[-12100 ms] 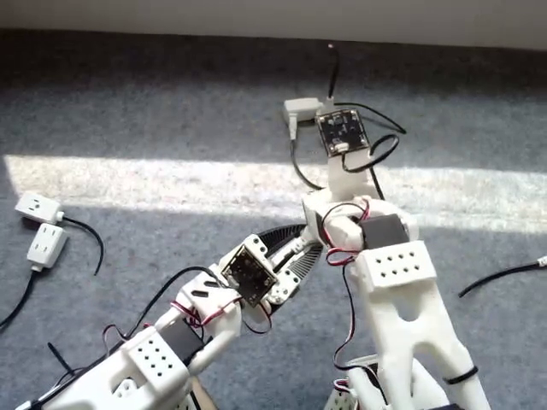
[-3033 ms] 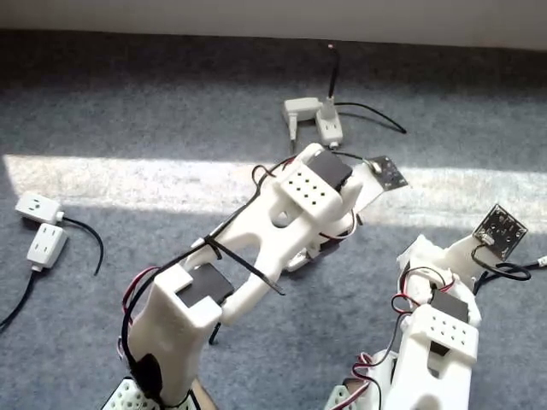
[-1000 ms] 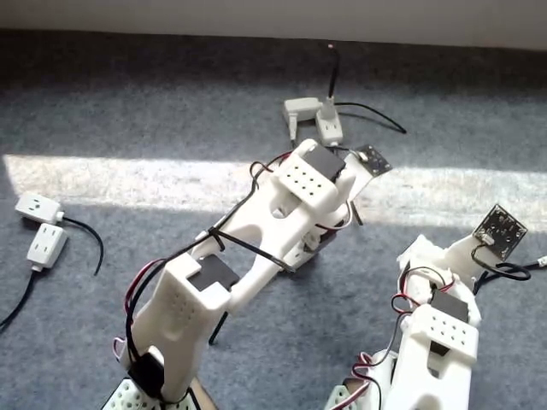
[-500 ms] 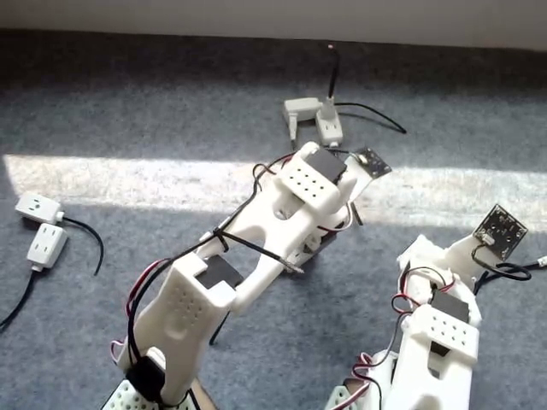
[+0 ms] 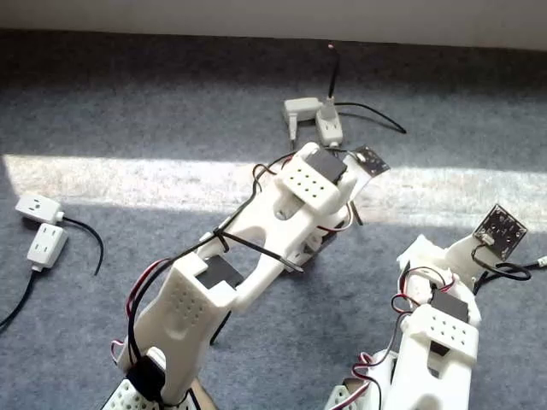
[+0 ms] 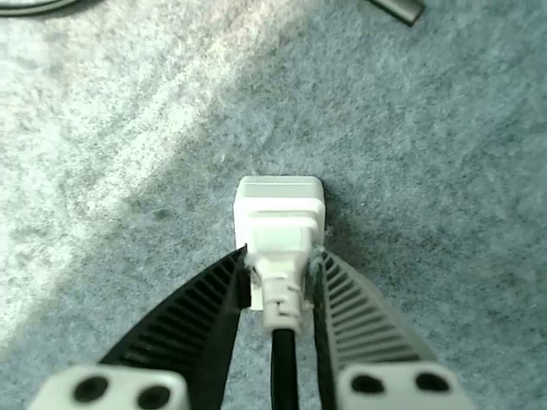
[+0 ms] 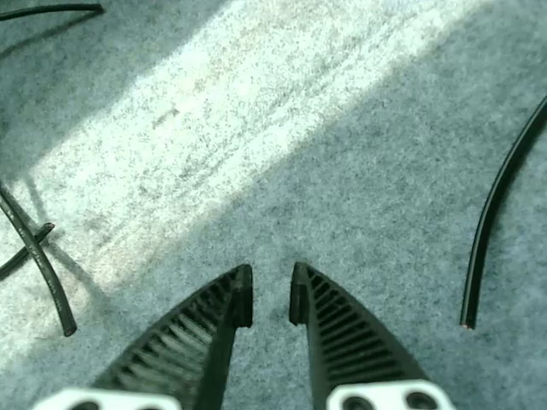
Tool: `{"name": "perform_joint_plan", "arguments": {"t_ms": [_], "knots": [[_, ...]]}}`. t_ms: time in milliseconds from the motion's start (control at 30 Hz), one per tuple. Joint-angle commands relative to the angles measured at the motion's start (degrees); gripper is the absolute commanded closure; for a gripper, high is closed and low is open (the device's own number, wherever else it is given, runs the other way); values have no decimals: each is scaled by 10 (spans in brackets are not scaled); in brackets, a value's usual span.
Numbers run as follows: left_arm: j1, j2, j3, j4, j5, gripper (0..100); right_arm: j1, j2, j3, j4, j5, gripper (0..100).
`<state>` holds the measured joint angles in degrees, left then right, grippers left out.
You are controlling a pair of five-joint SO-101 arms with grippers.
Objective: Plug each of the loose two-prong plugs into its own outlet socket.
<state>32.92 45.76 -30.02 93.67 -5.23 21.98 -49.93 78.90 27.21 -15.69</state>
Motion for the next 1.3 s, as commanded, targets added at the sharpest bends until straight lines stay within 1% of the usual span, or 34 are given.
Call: {"name": "perform_joint_plan", "arguments": {"t_ms": [0, 367, 500, 600, 733, 867, 1067, 1267], "knots": [[-20, 28, 3, 0, 7, 879, 1, -12, -3, -10, -5, 909], [-18, 27, 1, 34, 4, 873, 1, -12, -3, -10, -5, 909], [-14, 27, 1, 55, -35, 873, 1, -12, -3, -10, -5, 909], [-19, 27, 1, 53, -40, 869, 1, -12, -2, -10, -5, 909], [-20, 29, 1, 52, -36, 853, 1, -12, -2, -10, -5, 909], [-29, 29, 1, 51, -2, 849, 1, -12, 0, -10, -5, 909], [-47, 30, 2, 54, 0, 848, 1, -12, 9, -12, -5, 909], [-44, 30, 2, 55, 4, 849, 1, -12, 10, -12, -5, 909]]}}
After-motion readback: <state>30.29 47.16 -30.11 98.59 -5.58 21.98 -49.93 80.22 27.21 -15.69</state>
